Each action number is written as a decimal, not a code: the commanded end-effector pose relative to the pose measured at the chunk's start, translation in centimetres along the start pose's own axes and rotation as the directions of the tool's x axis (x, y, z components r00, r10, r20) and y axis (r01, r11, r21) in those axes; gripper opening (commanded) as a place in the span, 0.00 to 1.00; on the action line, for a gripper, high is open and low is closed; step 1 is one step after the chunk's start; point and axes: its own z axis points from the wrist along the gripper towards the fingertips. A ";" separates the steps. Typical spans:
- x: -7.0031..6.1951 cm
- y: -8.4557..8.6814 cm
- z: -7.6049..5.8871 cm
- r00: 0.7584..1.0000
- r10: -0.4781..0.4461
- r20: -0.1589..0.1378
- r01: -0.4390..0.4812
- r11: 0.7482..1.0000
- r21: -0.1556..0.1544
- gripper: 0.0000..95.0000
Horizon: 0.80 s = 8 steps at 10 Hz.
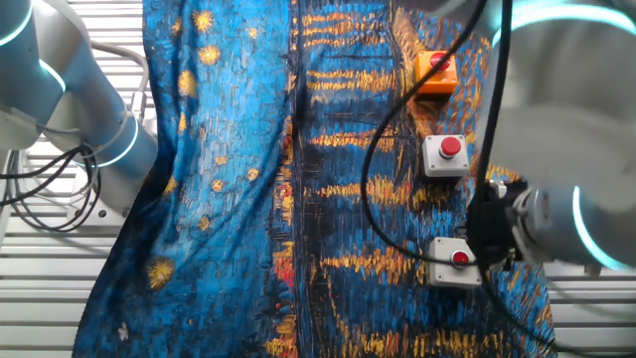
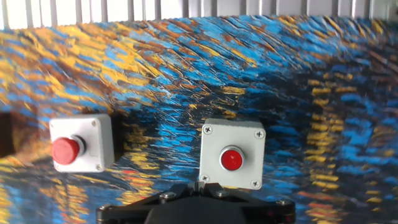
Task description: Press three buttons from left to right in sequence
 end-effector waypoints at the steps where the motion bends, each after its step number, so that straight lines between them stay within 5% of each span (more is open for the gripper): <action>1: 0.2 0.1 0.1 0.999 -0.031 0.010 0.030 0.991 0.133 0.00; 2: 0.2 0.1 0.1 0.998 -0.060 0.011 0.055 0.960 0.275 0.00; 8: 0.2 0.1 0.1 0.998 -0.056 0.021 0.048 0.957 0.287 0.00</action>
